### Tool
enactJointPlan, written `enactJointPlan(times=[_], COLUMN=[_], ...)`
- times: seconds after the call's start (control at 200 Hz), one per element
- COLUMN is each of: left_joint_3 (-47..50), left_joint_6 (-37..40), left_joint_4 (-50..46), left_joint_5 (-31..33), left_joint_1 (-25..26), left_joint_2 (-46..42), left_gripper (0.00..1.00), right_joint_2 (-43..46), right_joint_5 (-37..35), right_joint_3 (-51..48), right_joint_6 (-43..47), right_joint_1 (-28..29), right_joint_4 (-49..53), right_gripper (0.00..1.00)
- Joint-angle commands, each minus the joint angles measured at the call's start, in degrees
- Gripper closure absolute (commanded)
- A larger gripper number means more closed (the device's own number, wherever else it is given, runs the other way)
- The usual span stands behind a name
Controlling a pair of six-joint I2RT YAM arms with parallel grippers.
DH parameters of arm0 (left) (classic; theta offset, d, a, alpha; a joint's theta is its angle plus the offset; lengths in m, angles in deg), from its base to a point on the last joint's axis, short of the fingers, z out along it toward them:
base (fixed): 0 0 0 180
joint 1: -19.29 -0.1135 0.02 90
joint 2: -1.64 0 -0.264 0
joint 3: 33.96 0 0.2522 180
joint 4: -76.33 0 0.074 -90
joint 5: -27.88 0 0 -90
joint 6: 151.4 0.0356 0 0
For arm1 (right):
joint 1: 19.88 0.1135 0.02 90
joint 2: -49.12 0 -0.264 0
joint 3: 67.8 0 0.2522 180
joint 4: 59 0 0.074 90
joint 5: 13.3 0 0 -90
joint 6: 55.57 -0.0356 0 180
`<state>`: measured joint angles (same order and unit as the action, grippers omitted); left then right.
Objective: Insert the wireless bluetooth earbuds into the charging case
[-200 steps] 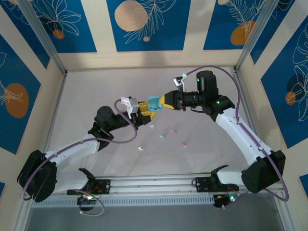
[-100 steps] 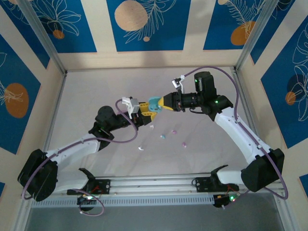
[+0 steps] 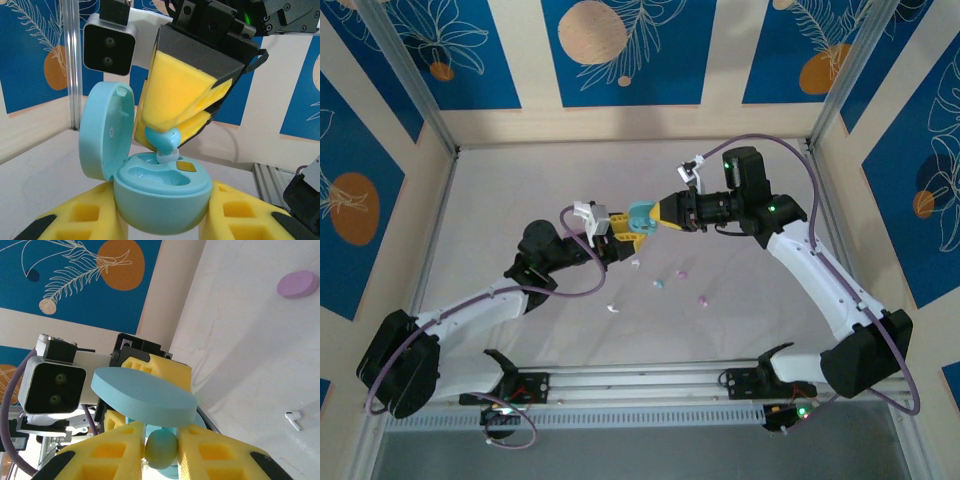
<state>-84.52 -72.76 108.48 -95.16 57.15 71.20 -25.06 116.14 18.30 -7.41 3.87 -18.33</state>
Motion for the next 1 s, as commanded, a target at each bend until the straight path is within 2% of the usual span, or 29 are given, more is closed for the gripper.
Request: enactJointPlan(times=[0.0,0.465,0.575,0.835,0.995], left_joint_3=[-1.88,-1.88,-1.62,-0.07,0.84], left_joint_6=[-0.6,-0.54,-0.19,2.24,3.99], left_joint_4=[4.99,4.89,4.63,2.06,-0.5], left_joint_5=[-1.44,-1.61,-0.9,3.36,5.36], left_joint_1=[-0.43,-0.42,-0.38,-0.41,-0.42], left_joint_2=[-0.57,-0.39,-0.5,-2.53,-4.7], left_gripper=[0.73,0.73,0.73,0.74,0.74], right_joint_2=[-0.82,-1.76,-1.26,3.97,7.87], right_joint_5=[-1.95,-2.88,-2.79,-4.48,-5.98], right_joint_3=[1.71,3.79,4.49,3.39,0.93], right_joint_6=[1.68,1.36,0.89,-0.66,-1.04], right_joint_1=[0.42,1.24,1.21,-0.95,-3.37], right_joint_4=[4.05,4.9,4.97,4.32,4.25], right_gripper=[0.76,0.71,0.67,0.54,0.53])
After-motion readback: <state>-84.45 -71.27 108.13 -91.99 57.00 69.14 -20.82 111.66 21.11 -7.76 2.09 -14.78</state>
